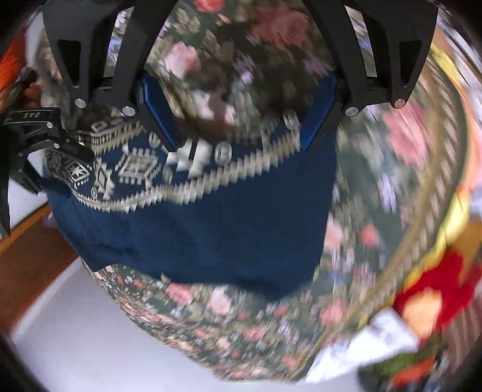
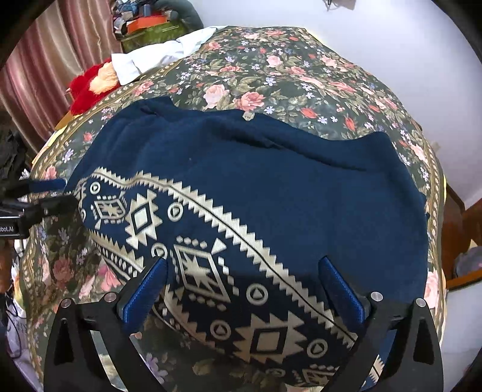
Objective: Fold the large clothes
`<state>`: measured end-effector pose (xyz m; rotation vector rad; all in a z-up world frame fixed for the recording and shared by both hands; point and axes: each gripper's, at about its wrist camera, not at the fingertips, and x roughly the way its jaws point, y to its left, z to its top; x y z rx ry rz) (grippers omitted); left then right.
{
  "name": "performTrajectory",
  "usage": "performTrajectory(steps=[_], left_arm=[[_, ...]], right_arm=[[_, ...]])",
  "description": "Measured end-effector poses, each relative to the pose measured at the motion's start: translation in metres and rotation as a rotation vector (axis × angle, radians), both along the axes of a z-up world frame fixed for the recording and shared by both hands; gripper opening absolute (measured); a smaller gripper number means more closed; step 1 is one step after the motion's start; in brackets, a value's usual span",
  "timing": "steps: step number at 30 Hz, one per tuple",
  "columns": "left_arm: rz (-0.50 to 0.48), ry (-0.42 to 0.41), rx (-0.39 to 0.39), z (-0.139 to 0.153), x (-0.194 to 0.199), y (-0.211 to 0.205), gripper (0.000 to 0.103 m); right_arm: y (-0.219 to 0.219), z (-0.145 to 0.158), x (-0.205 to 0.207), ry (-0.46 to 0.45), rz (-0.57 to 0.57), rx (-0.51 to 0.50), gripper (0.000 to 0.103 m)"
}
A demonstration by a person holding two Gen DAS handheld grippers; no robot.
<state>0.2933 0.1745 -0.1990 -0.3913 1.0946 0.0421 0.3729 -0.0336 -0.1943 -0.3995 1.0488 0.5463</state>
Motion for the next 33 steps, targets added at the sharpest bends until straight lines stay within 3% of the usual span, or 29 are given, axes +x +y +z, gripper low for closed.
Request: performTrajectory(steps=[3,6,17,22,23,26,29,31,32,33], left_arm=[[0.089,0.038,-0.076,-0.018,-0.013,0.004,0.081],[0.119,0.044,-0.147,-0.028,-0.018,0.003,0.081],[0.184,-0.013,-0.578,-0.055,0.008,0.013,0.081],[0.333,-0.08,-0.81,-0.077,0.013,0.036,0.081],[0.354,-0.086,-0.828,-0.079,0.014,0.039,0.081],[0.414,-0.12,-0.806,-0.084,0.02,0.047,0.081],[0.449,-0.142,-0.714,-0.074,0.031,0.047,0.081],[0.465,-0.139,-0.611,-0.067,0.043,0.041,0.068],[0.467,-0.137,-0.515,-0.059,0.047,0.036,0.063],[0.46,-0.147,-0.423,-0.05,0.05,0.03,0.05]], right_arm=[[-0.002,-0.001,-0.002,-0.01,0.009,-0.002,0.102],[-0.005,-0.001,0.0,-0.008,0.006,0.011,0.102],[-0.011,-0.004,0.002,-0.001,0.018,0.053,0.103],[-0.014,-0.007,0.006,0.014,0.022,0.074,0.103],[-0.014,-0.007,0.007,0.017,0.025,0.079,0.103],[-0.015,-0.008,0.008,0.024,0.03,0.089,0.103],[-0.016,-0.009,0.009,0.033,0.029,0.102,0.103],[-0.017,-0.009,0.01,0.034,0.029,0.107,0.103],[-0.017,-0.009,0.01,0.035,0.029,0.109,0.103],[-0.018,-0.009,0.01,0.037,0.03,0.11,0.103]])
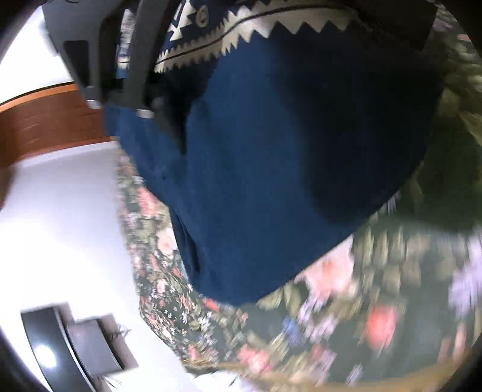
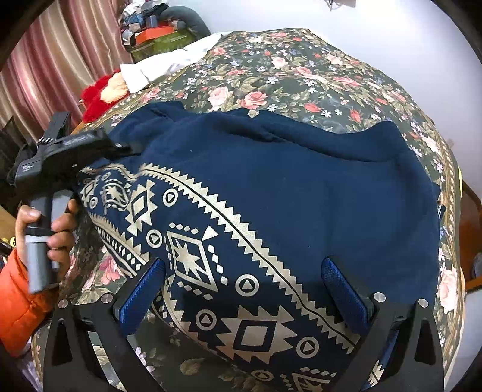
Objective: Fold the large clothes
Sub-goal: 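Roll the left gripper to fold the hoodie over while the right gripper holds it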
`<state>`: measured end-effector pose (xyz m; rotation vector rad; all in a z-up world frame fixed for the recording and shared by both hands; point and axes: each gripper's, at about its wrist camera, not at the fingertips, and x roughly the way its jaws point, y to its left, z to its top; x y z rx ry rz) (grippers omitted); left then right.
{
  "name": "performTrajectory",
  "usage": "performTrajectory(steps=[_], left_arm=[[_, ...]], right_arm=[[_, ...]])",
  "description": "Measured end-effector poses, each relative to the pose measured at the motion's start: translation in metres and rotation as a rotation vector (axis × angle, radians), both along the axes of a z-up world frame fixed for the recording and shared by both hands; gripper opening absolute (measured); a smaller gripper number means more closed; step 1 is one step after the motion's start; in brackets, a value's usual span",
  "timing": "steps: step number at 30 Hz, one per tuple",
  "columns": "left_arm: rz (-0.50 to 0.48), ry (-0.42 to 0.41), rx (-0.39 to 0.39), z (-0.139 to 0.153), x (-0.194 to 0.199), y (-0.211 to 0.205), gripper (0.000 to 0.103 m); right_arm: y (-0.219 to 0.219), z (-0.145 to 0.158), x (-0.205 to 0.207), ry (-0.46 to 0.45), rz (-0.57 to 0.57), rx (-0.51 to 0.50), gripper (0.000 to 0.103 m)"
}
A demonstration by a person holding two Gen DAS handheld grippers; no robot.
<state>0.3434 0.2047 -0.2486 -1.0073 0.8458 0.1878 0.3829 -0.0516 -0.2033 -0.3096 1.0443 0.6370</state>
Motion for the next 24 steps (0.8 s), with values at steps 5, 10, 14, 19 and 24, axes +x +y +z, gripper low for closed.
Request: performTrajectory(steps=[5,10,14,19,24], left_arm=[[0.008,-0.045,0.227,0.039,-0.006,-0.014,0.027],[0.035,-0.104,0.308,0.079,-0.026,-0.009,0.025],[0.048,-0.079,0.342,0.093,-0.032,0.003,0.025],[0.08,-0.055,0.328,0.097,-0.038,0.013,0.025],[0.041,-0.082,0.387,0.122,-0.029,-0.007,0.024]], right_arm=[[-0.001,0.007,0.0,0.004,-0.008,-0.014,0.103],[0.002,0.036,0.001,-0.032,-0.038,0.041,0.103],[0.028,0.046,0.005,-0.091,-0.065,0.062,0.103],[0.074,-0.008,0.008,-0.014,-0.004,-0.055,0.103],[0.076,-0.011,0.01,0.012,0.011,-0.044,0.103]])
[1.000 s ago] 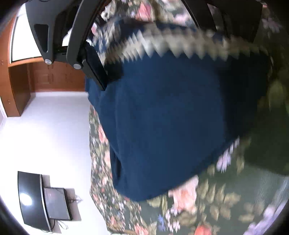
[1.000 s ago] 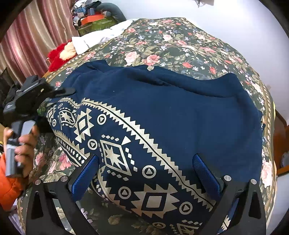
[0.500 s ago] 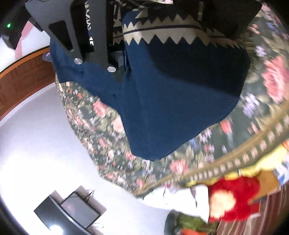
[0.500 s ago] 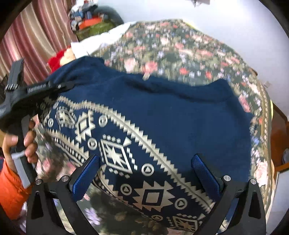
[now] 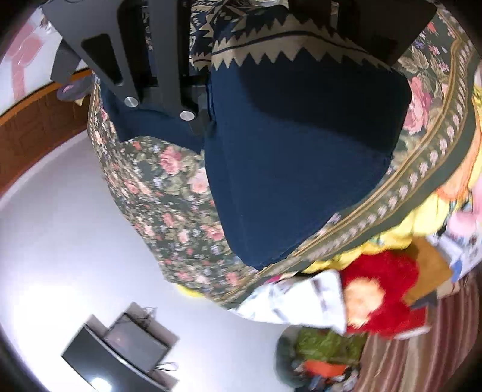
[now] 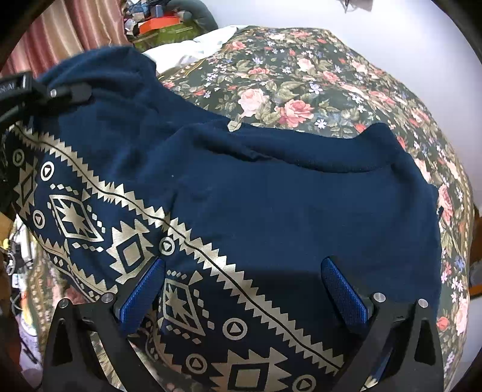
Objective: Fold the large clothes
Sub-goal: 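Roll the left gripper to fold the hoodie over while the right gripper holds it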
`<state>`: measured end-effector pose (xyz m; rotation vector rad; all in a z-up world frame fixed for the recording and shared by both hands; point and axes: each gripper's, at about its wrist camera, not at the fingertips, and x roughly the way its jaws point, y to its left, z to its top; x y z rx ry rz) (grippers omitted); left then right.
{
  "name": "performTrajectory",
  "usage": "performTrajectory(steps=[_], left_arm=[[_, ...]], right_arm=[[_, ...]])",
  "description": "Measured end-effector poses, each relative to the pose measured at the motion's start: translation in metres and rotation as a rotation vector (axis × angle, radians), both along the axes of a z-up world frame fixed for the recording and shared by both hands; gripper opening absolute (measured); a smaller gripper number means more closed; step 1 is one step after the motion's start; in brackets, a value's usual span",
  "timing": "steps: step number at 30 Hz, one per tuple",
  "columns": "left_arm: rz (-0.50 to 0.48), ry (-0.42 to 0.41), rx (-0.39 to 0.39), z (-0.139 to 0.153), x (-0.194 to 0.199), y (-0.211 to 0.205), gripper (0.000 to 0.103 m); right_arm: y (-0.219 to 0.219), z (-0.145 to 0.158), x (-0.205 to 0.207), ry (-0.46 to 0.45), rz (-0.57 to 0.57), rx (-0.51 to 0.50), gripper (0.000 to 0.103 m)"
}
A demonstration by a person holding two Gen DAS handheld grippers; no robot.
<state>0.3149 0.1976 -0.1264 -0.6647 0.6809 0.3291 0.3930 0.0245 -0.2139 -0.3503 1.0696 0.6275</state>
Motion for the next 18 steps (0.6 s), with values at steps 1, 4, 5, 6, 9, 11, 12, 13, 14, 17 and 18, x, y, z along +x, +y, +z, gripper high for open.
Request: performTrajectory(steps=[1,4,5,6,9,11,12,13,14,17,18], left_arm=[[-0.015,-0.012,0.027,0.01,0.004,-0.009,0.024],[-0.072,-0.063,0.092,0.038,0.016,-0.038,0.024],[-0.099,-0.083,0.107,0.048,0.021,-0.051,0.024],[-0.132,-0.103,0.128,0.058,0.028,-0.067,0.024],[-0.22,-0.131,0.191,0.073,0.045,-0.113,0.023],[-0.309,-0.132,0.246,0.074,0.056,-0.153,0.023],[-0.358,-0.124,0.277,0.07,0.06,-0.173,0.023],[-0.41,-0.111,0.307,0.064,0.063,-0.196,0.023],[-0.463,-0.093,0.325,0.056,0.065,-0.215,0.023],[-0.636,0.014,0.291,0.016,0.075,-0.258,0.023],[-0.685,0.066,0.268,0.0,0.078,-0.267,0.023]], right_arm=[[-0.005,0.003,0.002,0.024,-0.004,0.016,0.103],[-0.038,0.023,0.0,0.053,-0.045,0.096,0.102],[-0.049,0.03,-0.004,0.044,-0.057,0.119,0.102],[-0.062,0.038,-0.009,0.033,-0.07,0.14,0.102],[-0.113,0.063,-0.025,-0.023,-0.142,0.165,0.102],[-0.15,0.079,-0.036,-0.078,-0.203,0.146,0.102],[-0.163,0.084,-0.04,-0.101,-0.228,0.132,0.102],[-0.184,0.091,-0.045,-0.128,-0.265,0.112,0.102],[-0.197,0.095,-0.048,-0.14,-0.287,0.104,0.102],[-0.239,0.099,-0.056,-0.147,-0.351,0.093,0.102],[-0.246,0.1,-0.056,-0.147,-0.362,0.091,0.102]])
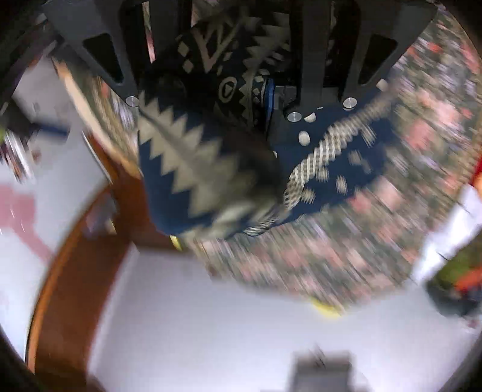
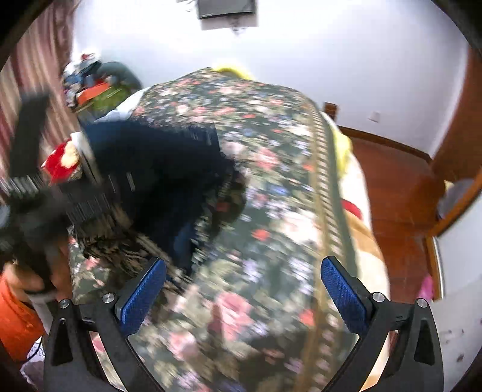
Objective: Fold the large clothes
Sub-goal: 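Roll the left gripper to fold the hoodie over while the right gripper holds it, then grasp the folded navy bundle with the left gripper while the right gripper holds its other end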
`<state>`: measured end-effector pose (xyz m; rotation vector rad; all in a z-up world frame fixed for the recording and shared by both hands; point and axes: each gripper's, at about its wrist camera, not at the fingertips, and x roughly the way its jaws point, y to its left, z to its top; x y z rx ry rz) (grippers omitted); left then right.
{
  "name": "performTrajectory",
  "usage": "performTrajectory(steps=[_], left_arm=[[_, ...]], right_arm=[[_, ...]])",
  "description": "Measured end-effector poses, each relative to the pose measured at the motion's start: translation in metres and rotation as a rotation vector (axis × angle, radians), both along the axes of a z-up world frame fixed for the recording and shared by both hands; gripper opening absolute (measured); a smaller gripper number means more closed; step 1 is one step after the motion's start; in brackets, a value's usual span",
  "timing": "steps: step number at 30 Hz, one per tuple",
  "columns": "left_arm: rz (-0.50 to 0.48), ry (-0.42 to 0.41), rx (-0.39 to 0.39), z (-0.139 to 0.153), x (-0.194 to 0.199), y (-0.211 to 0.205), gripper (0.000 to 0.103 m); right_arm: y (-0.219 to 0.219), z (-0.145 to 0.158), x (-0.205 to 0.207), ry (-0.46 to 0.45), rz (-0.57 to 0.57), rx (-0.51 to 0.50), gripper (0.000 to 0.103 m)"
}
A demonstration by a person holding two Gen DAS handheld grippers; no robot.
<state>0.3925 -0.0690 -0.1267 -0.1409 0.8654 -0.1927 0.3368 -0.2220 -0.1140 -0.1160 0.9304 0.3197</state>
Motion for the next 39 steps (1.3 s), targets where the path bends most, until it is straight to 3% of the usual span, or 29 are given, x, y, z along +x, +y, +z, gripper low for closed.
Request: performTrajectory(steps=[1,3,7,11,13,22,27,33,37,39], left_arm=[[-0.032,0.051,0.014,-0.016,0.001,-0.008,0.023],[-0.074,0.053,0.076,-0.027,-0.007,-0.018,0.023],[-0.146,0.069,0.097,-0.02,-0.017,-0.018,0.028],[-0.194,0.09,0.092,-0.01,-0.025,-0.016,0.054],[-0.234,0.107,0.046,-0.002,-0.033,-0.014,0.074],[-0.193,0.135,-0.065,0.034,-0.066,0.027,0.076],[-0.089,0.09,0.004,0.046,-0.064,0.073,0.076],[0.035,0.157,0.088,0.007,-0.038,0.117,0.077],[0.027,0.166,-0.005,-0.017,-0.045,0.134,0.091],[-0.002,0.177,-0.02,-0.023,-0.05,0.135,0.092]], right_arm=[[-0.009,0.0,-0.001,0.002,-0.013,-0.004,0.102],[-0.02,-0.001,-0.006,0.005,-0.027,-0.009,0.102],[-0.032,-0.007,-0.014,0.013,-0.036,0.002,0.102],[-0.033,-0.007,-0.012,0.022,-0.041,0.032,0.102],[-0.032,-0.003,-0.012,0.02,-0.035,0.054,0.102],[-0.005,0.03,-0.004,-0.029,0.034,0.11,0.102],[0.032,0.034,0.016,-0.016,0.098,0.158,0.102],[0.071,-0.007,0.056,0.11,0.108,0.167,0.102],[0.069,-0.062,0.065,0.221,0.093,0.104,0.102],[0.055,-0.078,0.063,0.272,0.093,0.142,0.103]])
